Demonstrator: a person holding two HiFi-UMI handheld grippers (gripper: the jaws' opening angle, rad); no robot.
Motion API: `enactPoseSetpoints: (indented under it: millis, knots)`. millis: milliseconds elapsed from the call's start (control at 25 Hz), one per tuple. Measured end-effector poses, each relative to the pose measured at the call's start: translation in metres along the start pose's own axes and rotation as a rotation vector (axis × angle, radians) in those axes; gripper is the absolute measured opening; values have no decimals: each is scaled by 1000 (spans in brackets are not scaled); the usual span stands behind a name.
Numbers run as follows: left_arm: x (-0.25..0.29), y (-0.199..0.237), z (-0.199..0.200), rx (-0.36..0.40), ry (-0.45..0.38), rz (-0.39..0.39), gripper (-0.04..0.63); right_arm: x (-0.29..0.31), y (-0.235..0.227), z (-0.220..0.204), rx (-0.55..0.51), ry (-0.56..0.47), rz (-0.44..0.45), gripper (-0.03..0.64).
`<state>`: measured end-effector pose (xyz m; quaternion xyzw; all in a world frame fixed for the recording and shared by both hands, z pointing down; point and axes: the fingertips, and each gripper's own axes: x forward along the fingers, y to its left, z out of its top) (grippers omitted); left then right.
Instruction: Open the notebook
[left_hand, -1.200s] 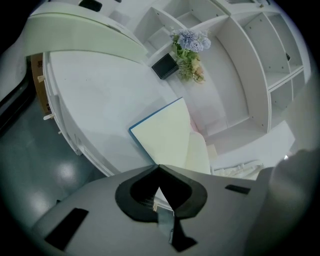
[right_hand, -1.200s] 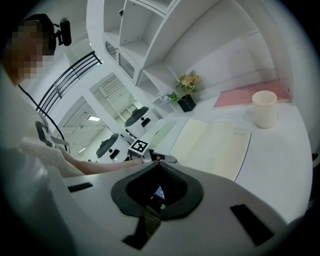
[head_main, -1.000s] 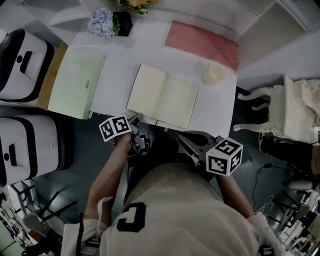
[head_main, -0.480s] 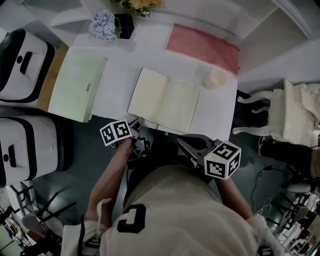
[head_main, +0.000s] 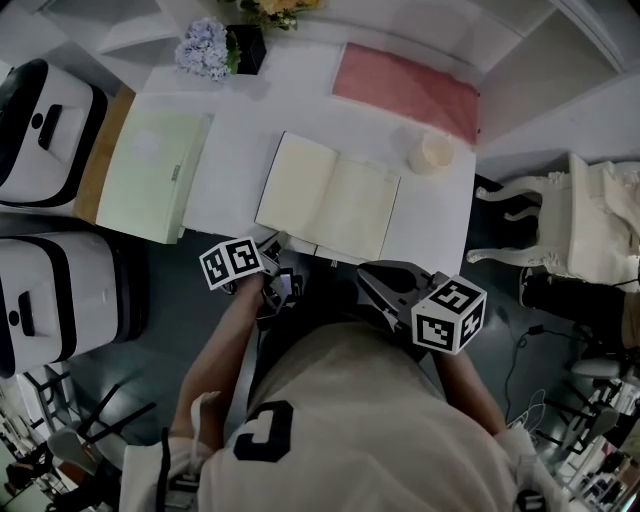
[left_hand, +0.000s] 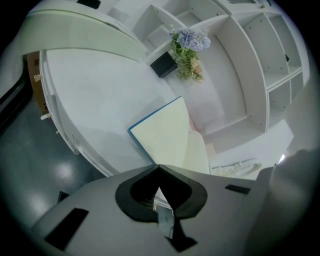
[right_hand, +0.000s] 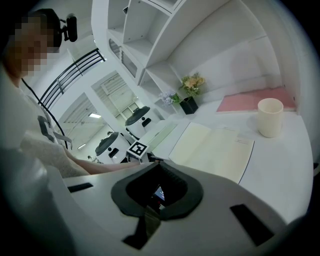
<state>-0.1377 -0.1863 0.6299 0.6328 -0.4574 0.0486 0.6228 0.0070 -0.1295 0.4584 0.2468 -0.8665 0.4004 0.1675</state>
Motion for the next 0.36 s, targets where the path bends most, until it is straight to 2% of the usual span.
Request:
enactPoseSetpoints:
  millis: [360]
  knots:
    - [0,0,1,23,-5,15,14,-3,-5,4,8,-16,-8,23]
